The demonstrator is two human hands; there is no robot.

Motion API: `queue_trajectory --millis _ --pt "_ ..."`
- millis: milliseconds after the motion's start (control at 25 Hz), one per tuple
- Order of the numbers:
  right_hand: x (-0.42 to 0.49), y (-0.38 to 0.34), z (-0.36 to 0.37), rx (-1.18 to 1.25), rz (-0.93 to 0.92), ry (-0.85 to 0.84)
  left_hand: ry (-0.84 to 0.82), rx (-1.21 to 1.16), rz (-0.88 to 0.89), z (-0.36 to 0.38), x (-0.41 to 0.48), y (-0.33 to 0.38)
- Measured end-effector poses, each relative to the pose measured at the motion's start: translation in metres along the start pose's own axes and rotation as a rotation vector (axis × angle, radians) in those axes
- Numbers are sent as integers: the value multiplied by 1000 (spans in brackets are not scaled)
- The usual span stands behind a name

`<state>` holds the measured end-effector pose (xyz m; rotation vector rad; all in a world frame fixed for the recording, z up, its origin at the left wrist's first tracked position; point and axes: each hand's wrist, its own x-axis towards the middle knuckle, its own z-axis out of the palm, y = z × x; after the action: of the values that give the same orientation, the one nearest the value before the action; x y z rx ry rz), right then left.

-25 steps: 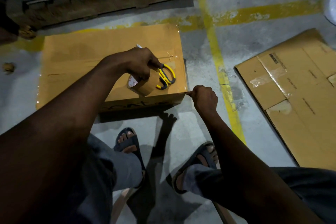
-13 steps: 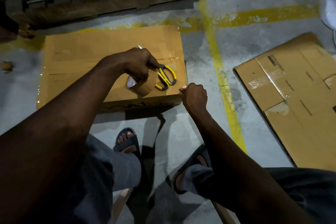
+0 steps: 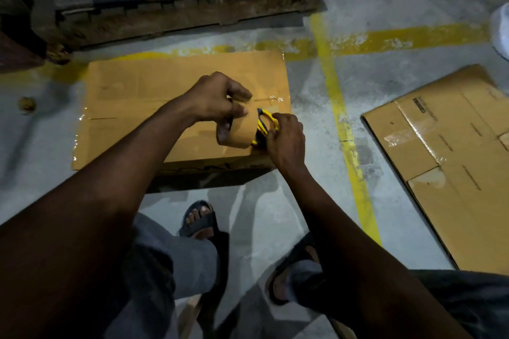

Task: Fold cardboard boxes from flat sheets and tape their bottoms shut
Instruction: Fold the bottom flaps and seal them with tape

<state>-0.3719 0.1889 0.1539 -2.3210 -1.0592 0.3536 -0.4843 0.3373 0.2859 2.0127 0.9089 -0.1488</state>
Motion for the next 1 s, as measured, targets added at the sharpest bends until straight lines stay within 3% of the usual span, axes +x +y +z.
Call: queue_trajectory --millis 120,360,520,840,1000 --pt "17 -18 10 -169 -118 -135 168 -295 45 0 -7 -4" --pt "35 -32 21 -474 -13 -377 258 -415 139 -6 -22 -10" --pt "36 -24 -19 -324 70 -351 180 -365 222 2 -37 -7" --pt "-32 17 -152 -196 -204 -404 35 -199 268 49 -99 7" --pt "-76 24 -194 -82 -269 -444 -13 -282 279 72 -138 24"
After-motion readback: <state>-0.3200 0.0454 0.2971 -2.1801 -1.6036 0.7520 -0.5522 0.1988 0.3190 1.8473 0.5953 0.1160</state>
